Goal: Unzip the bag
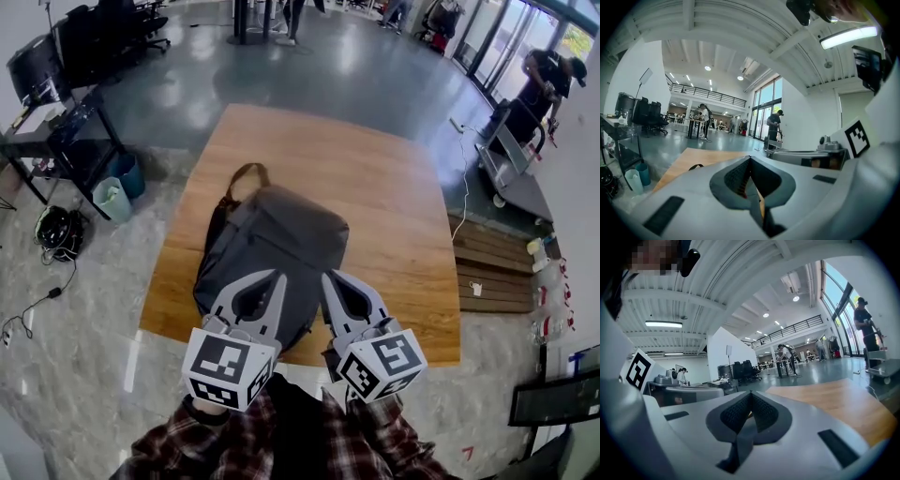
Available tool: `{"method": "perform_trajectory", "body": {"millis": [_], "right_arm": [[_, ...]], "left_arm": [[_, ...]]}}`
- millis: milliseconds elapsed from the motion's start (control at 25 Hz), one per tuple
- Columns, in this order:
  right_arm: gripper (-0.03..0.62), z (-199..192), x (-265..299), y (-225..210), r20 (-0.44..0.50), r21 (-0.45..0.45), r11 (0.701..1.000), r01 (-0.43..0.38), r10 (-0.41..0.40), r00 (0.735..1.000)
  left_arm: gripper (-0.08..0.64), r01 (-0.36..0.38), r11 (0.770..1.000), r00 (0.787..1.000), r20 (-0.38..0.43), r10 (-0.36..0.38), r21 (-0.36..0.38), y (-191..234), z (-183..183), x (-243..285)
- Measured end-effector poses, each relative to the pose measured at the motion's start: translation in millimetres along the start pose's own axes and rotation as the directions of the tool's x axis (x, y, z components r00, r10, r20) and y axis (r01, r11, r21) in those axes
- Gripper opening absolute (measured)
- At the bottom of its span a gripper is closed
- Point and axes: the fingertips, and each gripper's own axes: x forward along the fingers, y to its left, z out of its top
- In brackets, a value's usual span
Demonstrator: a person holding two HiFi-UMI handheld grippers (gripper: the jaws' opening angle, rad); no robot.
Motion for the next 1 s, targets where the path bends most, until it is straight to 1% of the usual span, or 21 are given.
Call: {"method": "perform_trajectory", "body": {"millis": [160, 280, 400, 520, 640, 720, 840, 920, 1000], "right_arm": [[0.009, -2.8, 13.7, -17.0, -0.019, 0.005, 0.999, 0.049, -0.049, 0.999], [0.009, -2.5, 20.1, -31.7, -0.015, 0.015, 0.996, 0.09, -0.09, 0.996], [0.009, -6.4, 21.7, -45.2, -0.029, 0.029, 0.989, 0.147, -0.146, 0.989], [0.009, -21.8, 18.4, -63.5, -0.069, 0.027, 0.976, 0.217, -0.215, 0.974], [0.009, -45.9, 15.4, -87.5, -0.13, 0.033, 0.964, 0.264, -0.258, 0.957], [0.009, -69.9, 13.9, -102.4, -0.185, 0.047, 0.955, 0.292, -0.279, 0.942], [0.009, -115.8, 11.3, -122.0, -0.269, 0.072, 0.939, 0.337, -0.307, 0.913], [0.009, -146.4, 10.7, -133.4, -0.317, 0.104, 0.927, 0.36, -0.312, 0.895], [0.009, -173.6, 10.7, -142.2, -0.357, 0.137, 0.917, 0.374, -0.306, 0.883]], "left_arm": [[0.006, 0.039, 0.999, 0.998, -0.045, -0.039, -0.003, 10.4, -8.0, 23.7], [0.006, 0.092, 0.996, 0.992, -0.088, -0.091, 0.003, 11.3, -17.3, 43.7], [0.006, 0.157, 0.988, 0.976, -0.15, -0.155, 0.002, 6.6, -30.6, 62.4], [0.006, 0.213, 0.977, 0.951, -0.228, -0.207, 0.004, 1.2, -53.5, 82.9], [0.006, 0.249, 0.968, 0.922, -0.307, -0.236, 0.004, -3.3, -80.4, 108.2], [0.006, 0.274, 0.962, 0.897, -0.363, -0.253, 0.005, -6.7, -100.7, 123.8], [0.006, 0.312, 0.95, 0.849, -0.447, -0.283, -0.009, -15.0, -138.9, 140.7], [0.006, 0.336, 0.942, 0.812, -0.503, -0.297, -0.014, -20.3, -165.3, 148.7], [0.006, 0.354, 0.935, 0.773, -0.562, -0.294, -0.002, -23.6, -189.9, 154.7]]}}
